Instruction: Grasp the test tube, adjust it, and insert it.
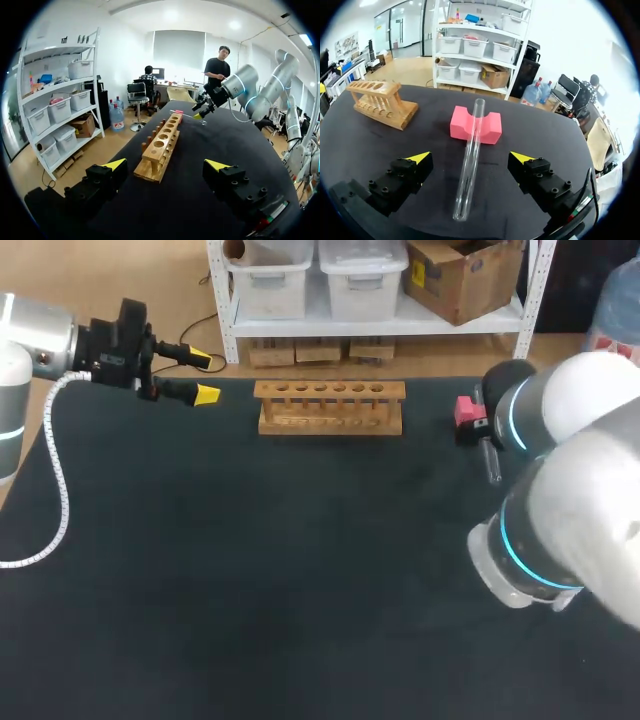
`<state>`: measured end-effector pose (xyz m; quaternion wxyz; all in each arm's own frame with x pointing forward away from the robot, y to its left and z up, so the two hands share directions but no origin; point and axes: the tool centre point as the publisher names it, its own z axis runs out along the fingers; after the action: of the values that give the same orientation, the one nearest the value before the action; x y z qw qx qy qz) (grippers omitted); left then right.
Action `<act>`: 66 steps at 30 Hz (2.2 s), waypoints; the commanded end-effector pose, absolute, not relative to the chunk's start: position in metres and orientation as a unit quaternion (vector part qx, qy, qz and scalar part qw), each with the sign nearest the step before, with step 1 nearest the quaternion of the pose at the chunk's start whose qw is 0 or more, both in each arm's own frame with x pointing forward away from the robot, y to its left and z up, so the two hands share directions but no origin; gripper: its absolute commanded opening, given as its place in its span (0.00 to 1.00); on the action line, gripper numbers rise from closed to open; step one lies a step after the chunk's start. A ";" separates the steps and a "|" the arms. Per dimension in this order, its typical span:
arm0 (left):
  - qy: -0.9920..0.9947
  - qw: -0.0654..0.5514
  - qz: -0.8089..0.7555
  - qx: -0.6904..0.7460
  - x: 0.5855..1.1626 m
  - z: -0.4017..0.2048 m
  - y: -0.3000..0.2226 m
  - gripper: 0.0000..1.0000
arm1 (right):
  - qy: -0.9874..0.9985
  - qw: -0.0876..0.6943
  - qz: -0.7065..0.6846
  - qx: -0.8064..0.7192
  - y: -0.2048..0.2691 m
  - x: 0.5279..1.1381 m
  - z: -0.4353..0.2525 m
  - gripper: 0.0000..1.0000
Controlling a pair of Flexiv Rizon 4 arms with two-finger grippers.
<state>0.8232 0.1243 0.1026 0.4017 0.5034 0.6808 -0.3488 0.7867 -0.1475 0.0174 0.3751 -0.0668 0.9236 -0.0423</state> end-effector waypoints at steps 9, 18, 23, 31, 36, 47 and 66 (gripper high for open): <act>0.680 0.403 -0.349 0.503 0.822 0.102 0.125 1.00 | 0.912 0.404 -0.039 -0.060 -0.149 0.798 0.004 1.00; 0.680 0.403 -0.349 0.503 0.822 0.102 0.125 1.00 | 0.913 0.403 -0.033 -0.064 -0.151 0.806 0.001 1.00; 0.680 0.403 -0.349 0.503 0.822 0.102 0.125 1.00 | 0.914 0.400 -0.023 -0.062 -0.154 0.810 -0.003 1.00; 0.680 0.403 -0.349 0.503 0.822 0.102 0.125 1.00 | 0.919 0.388 -0.019 -0.067 -0.154 0.815 -0.008 1.00; 0.680 0.403 -0.349 0.503 0.822 0.102 0.125 1.00 | 0.920 0.385 -0.016 -0.068 -0.154 0.817 -0.010 1.00; 0.680 0.403 -0.349 0.503 0.822 0.102 0.125 1.00 | 0.920 0.386 -0.006 -0.070 -0.154 0.818 -0.015 1.00; 0.680 0.403 -0.349 0.503 0.822 0.102 0.125 1.00 | 0.923 0.380 0.010 -0.064 -0.155 0.819 -0.023 0.94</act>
<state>0.8232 0.1243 0.1027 0.4017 0.5034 0.6808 -0.3489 0.8178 -0.1525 -0.0230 0.3811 -0.0620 0.9225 0.0040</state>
